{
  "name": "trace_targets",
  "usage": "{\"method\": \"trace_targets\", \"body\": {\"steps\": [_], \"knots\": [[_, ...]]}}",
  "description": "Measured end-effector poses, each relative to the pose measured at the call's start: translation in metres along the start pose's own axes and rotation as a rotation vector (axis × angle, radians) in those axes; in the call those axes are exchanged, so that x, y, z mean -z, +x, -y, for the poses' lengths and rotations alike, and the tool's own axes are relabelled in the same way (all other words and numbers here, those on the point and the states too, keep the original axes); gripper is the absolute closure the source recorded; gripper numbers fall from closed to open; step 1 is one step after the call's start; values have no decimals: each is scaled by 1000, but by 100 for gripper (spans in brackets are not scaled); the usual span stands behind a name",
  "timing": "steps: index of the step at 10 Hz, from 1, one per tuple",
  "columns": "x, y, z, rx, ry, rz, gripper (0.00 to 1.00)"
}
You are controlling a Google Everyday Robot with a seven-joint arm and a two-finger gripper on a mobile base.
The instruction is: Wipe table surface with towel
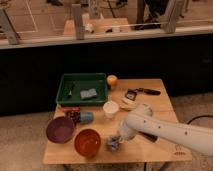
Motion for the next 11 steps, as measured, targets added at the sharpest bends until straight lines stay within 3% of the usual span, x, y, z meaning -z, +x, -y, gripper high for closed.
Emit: {"method": "trace_targets", "body": {"steps": [3,6,9,11], "knots": [[3,0,-38,20,-35,-1,100],[4,24,-64,-7,-60,-15,100],[21,44,-63,-66,-41,-31,100],[23,45,-60,-71,-43,-29,100]]}}
